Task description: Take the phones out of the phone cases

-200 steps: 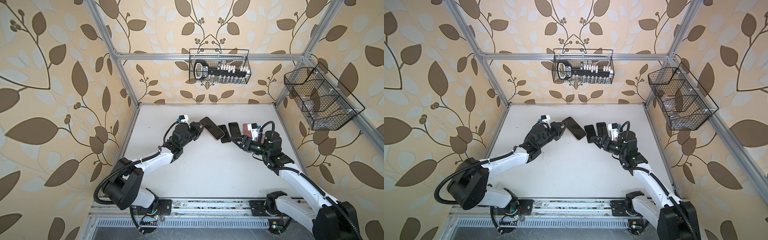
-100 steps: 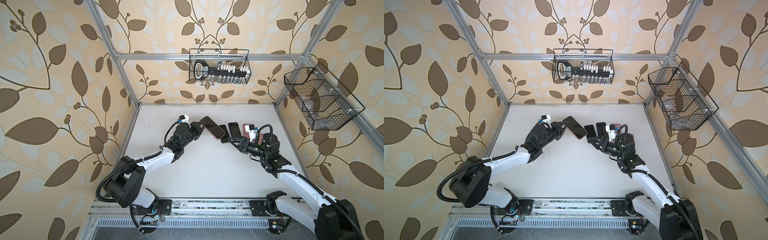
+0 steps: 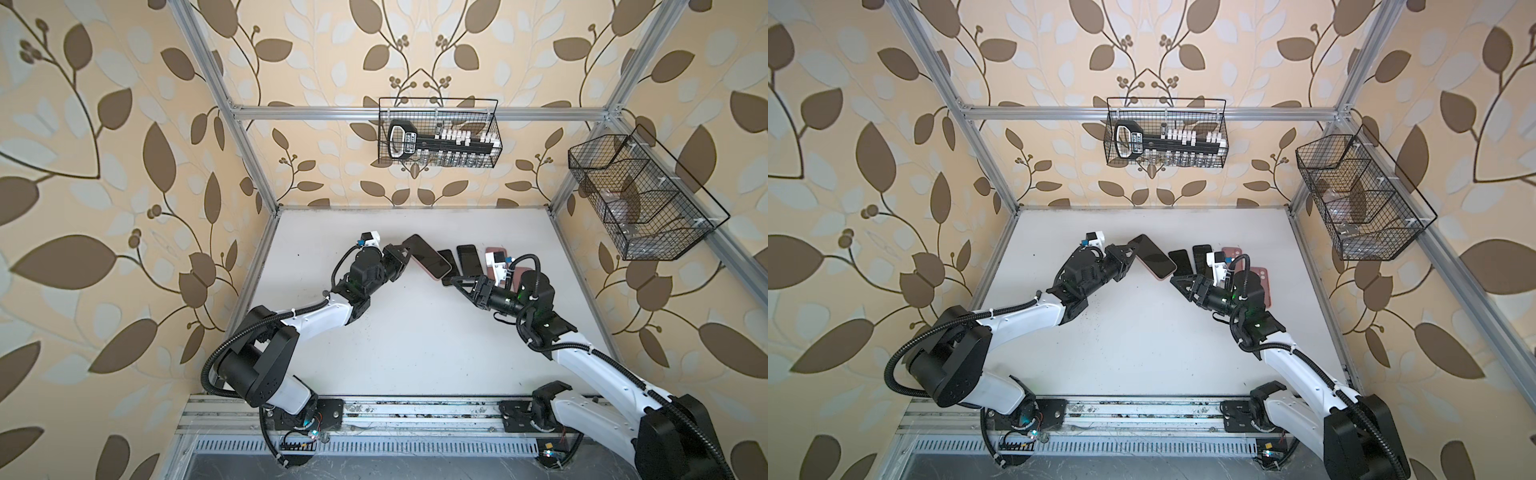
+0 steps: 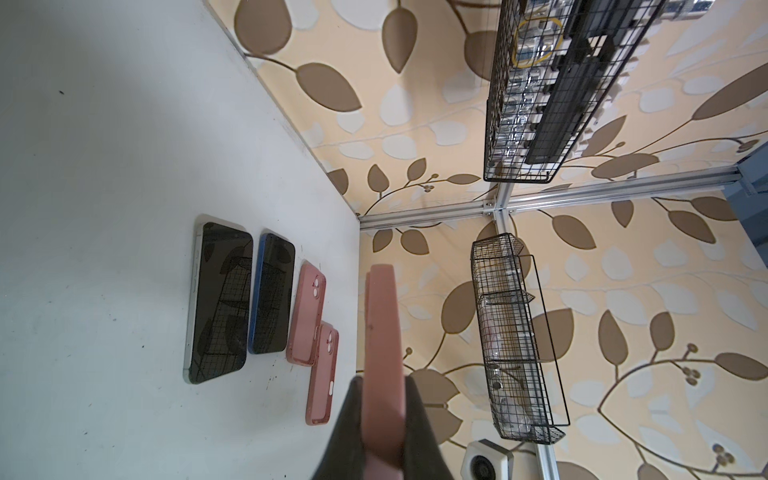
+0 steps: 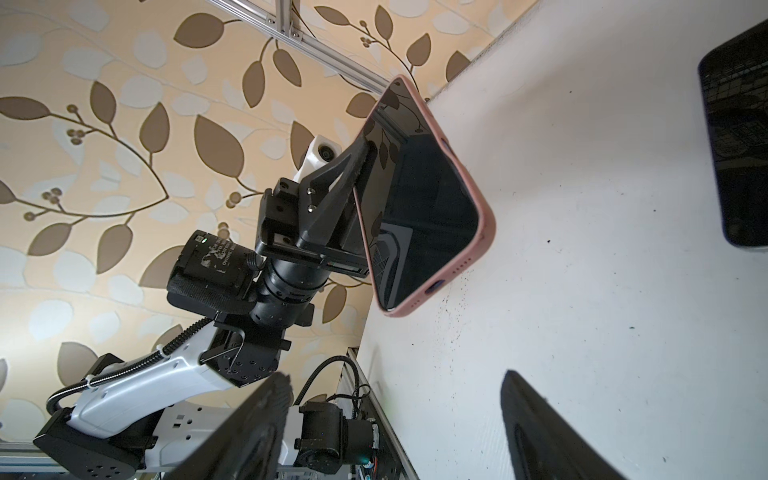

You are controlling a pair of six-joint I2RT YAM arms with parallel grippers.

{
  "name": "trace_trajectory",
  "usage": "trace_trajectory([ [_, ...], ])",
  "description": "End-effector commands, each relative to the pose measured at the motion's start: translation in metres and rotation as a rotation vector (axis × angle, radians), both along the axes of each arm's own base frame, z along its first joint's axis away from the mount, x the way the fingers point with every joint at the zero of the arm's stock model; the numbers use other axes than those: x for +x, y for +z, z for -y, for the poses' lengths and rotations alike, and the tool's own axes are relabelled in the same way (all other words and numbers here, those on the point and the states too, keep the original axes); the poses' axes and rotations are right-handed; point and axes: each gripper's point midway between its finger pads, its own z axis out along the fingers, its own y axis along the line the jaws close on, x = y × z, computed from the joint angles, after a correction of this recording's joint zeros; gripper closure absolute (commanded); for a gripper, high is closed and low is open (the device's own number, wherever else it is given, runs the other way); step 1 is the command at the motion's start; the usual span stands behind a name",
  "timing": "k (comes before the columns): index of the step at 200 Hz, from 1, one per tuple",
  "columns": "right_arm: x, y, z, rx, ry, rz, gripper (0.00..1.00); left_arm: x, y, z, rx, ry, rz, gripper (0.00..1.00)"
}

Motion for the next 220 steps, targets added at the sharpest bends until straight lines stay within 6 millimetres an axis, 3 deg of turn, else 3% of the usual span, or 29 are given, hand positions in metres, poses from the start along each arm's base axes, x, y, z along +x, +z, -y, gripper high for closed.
trace_trajectory([
  [1,0.0,0.001,-0.003,0.029,-0.011,0.01,0.21,0.001,0.046,0.002,-0.109,0.018,0.118,1.0],
  [142,0.01,0.014,-0.027,0.153,-0.011,0.03,0.33,-0.002,0.053,0.018,-0.155,-0.001,0.12,1.0],
  [220,0.017,0.009,-0.032,0.179,-0.033,0.012,0.39,-0.007,0.06,0.016,-0.171,0.003,0.133,1.0],
])
